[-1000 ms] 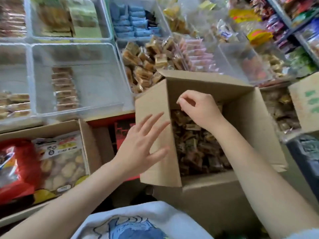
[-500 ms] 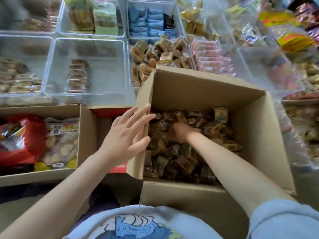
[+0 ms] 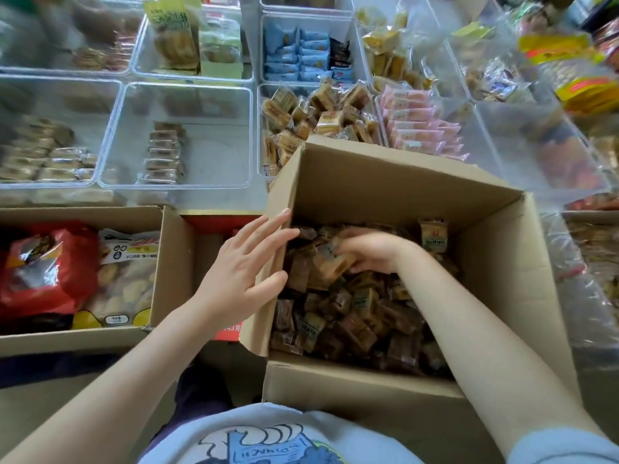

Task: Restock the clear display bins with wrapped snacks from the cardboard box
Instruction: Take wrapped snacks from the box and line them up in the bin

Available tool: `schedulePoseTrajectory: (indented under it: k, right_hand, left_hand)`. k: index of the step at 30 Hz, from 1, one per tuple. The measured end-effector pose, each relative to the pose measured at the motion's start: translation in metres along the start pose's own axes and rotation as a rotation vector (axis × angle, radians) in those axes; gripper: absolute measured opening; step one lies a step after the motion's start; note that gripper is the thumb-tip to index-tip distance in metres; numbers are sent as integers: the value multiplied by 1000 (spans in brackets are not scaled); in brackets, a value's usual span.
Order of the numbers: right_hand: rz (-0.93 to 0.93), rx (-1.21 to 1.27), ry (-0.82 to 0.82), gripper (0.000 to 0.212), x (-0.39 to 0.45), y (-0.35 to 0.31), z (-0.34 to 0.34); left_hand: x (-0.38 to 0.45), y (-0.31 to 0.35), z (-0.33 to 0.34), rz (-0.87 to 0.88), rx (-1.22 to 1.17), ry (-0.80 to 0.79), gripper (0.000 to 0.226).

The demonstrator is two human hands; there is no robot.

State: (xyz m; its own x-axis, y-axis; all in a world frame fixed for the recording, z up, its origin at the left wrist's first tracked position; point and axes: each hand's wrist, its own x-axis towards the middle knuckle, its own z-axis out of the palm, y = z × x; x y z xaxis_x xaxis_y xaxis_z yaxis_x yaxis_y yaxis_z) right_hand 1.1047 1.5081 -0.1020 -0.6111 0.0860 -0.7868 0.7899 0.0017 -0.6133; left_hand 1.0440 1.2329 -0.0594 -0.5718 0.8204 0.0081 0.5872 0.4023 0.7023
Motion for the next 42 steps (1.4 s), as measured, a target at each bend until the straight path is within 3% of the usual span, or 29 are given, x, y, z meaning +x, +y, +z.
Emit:
schedulePoseTrajectory:
  k: [3, 7, 12, 17, 23, 28, 32, 34, 38, 42]
  right_hand:
    - [-245, 335, -104, 22, -46, -34, -17]
    - [-434, 491, -199, 22, -72, -74, 2]
    - [-472, 529, -288, 19, -63, -128, 68]
    - [-398, 449, -270, 31, -10, -187, 148]
    - [-293, 108, 52, 30, 94, -254, 252]
    - [-297, -89, 202, 37, 175, -307, 316]
    - [-394, -370, 311, 39, 226, -344, 344]
    - [-446, -579, 366, 37, 253, -359, 355]
    - [-520, -1249, 530, 34, 301, -378, 377]
    - [-377, -1499, 461, 30, 345, -380, 392]
  left_hand:
    - [1, 1, -2, -12, -37, 14, 55]
    - [3, -12, -17, -38, -105, 101, 51]
    - [4, -79, -79, -183, 3, 208, 32]
    - [-7, -176, -150, -370, 157, 172, 25]
    - [-19, -321, -231, -522, 426, 215, 51]
    - [-13, -391, -262, -542, 516, 160, 49]
    - [-25, -416, -252, -613, 539, 103, 70]
    - [-24, -419, -249, -605, 538, 106, 66]
    - [-22, -423, -246, -564, 518, 170, 57]
    - [-20, -429, -239, -539, 546, 279, 49]
